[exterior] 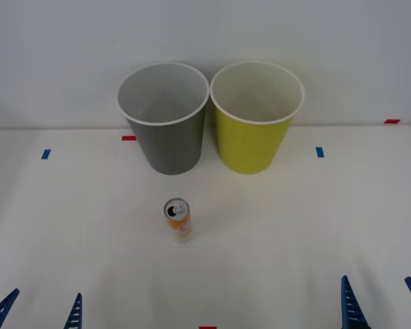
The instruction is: Put cans in the gray bin and PET bottles in the light green bin.
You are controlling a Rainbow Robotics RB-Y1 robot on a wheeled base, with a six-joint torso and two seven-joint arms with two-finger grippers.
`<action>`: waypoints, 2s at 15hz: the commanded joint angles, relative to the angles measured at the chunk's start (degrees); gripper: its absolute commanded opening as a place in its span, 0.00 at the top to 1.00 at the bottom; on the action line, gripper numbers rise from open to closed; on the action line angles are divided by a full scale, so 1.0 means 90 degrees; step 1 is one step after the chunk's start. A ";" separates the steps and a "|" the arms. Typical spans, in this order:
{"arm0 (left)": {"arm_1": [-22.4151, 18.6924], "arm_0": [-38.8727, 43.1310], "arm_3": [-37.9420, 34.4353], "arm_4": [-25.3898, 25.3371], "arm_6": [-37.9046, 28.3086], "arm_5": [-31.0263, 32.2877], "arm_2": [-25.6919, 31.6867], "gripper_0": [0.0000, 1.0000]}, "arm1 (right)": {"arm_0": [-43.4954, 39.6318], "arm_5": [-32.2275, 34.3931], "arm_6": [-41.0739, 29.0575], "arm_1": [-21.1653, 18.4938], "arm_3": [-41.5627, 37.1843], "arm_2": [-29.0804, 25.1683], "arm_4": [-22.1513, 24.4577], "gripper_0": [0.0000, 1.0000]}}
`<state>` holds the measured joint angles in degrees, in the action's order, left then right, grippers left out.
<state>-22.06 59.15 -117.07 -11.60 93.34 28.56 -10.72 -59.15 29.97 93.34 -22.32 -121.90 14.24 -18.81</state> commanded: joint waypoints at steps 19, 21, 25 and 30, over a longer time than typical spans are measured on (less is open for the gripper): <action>0.0000 0.0000 0.0000 0.0000 0.0000 0.0000 0.0000 0.00 | 0.0000 0.0000 0.0000 0.0000 0.0000 0.0000 0.0000 0.01; 0.0000 0.0000 0.0000 0.0000 0.0000 0.0000 0.0000 0.00 | 0.0000 0.0000 0.0000 0.0000 0.0000 0.0000 0.0000 0.01; 0.0000 0.0000 0.0000 0.0000 0.0000 0.0000 0.0000 0.00 | 0.0000 0.0000 0.0000 0.0000 0.0000 0.0000 0.0000 0.01; 0.0000 0.0000 0.0000 0.0000 0.0000 0.0000 0.0000 0.00 | 0.0000 0.0000 0.0000 0.0000 0.0000 0.0000 0.0000 0.01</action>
<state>-22.06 59.15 -117.07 -11.60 93.34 28.56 -10.72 -59.15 29.97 93.34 -22.32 -121.90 14.24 -18.81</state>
